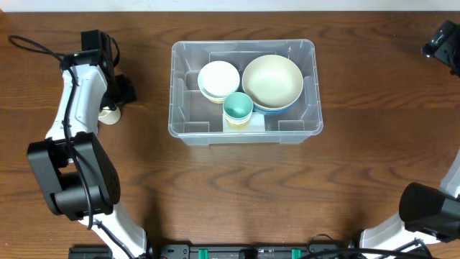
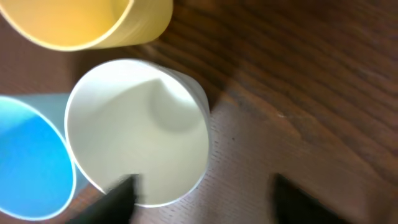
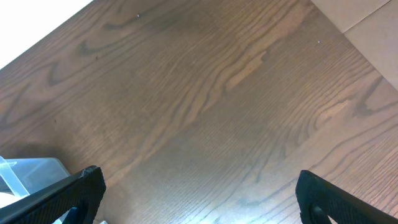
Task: Pack container
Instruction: 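Grasp the white cup rim with the left gripper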
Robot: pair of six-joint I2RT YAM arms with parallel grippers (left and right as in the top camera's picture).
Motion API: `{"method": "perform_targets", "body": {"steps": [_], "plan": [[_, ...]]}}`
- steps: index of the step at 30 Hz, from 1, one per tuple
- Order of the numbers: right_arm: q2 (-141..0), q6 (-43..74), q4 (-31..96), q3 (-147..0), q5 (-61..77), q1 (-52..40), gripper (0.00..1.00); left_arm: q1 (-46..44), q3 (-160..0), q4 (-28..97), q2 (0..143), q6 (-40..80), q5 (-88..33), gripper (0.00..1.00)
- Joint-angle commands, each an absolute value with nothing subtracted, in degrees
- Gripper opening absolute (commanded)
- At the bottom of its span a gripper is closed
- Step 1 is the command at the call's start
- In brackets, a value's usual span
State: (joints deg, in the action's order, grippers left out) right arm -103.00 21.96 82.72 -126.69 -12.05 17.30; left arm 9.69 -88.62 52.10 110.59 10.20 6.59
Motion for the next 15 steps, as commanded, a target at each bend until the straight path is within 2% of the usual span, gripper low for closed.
{"method": "perform_targets", "body": {"steps": [1, 4, 5, 15], "plan": [[-101.91, 22.70, 82.76, -127.35, -12.40, 17.52, 0.99, 9.78, -88.33, 51.90, 111.31, 9.67, 5.63, 0.43], [-101.91, 22.70, 82.78, -127.35, -12.40, 17.52, 0.99, 9.78, -88.25, 51.70, 111.31, 9.67, 4.86, 0.31], [-101.91, 22.70, 82.76, -127.35, -12.40, 17.52, 0.99, 9.78, -88.14, 51.57, 111.31, 9.67, 4.84, 0.29], [-101.91, 22.70, 82.78, -127.35, -12.40, 17.52, 0.99, 9.78, -84.20, 47.13, 111.35, 8.49, 4.75, 0.28]]}}
